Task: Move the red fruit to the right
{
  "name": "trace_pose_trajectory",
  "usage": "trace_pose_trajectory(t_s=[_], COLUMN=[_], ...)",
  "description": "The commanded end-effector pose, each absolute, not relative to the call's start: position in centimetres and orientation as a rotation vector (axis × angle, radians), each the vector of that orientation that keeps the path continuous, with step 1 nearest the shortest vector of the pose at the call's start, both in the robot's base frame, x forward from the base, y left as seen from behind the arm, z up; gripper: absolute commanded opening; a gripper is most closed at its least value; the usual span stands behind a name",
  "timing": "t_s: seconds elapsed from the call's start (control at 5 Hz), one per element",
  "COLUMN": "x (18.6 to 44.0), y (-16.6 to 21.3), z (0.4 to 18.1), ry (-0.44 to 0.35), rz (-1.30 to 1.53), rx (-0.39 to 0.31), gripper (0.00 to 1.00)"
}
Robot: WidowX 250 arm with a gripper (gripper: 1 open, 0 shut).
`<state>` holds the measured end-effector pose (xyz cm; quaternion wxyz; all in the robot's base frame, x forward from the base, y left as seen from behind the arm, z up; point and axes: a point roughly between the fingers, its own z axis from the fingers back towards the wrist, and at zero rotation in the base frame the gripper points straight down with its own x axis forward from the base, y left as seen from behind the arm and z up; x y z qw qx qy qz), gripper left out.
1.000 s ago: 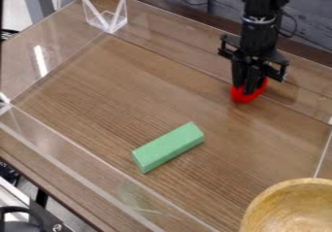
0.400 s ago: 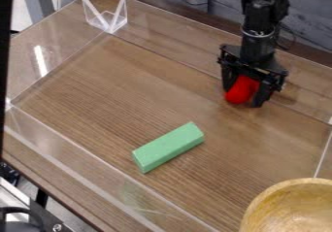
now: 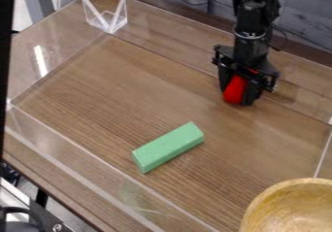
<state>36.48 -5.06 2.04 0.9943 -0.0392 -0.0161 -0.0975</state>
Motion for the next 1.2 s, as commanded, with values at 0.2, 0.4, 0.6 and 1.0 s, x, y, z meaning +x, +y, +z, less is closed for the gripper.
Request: trace_pose_trajectory(t_s=[0.2, 0.4, 0.6, 1.0], x=[36.3, 36.1, 35.9, 35.7], y=[-4.9, -4.4, -2.9, 0.3], z=[6.2, 7.7, 10.7, 14.6], ry=[-0.098, -0.128, -0.185, -0.263], rz=[-0.165, -0.123, -0.176, -0.164], rx=[-0.118, -0.13, -0.149, -0.161], gripper=[1.0, 1.0, 1.0, 1.0])
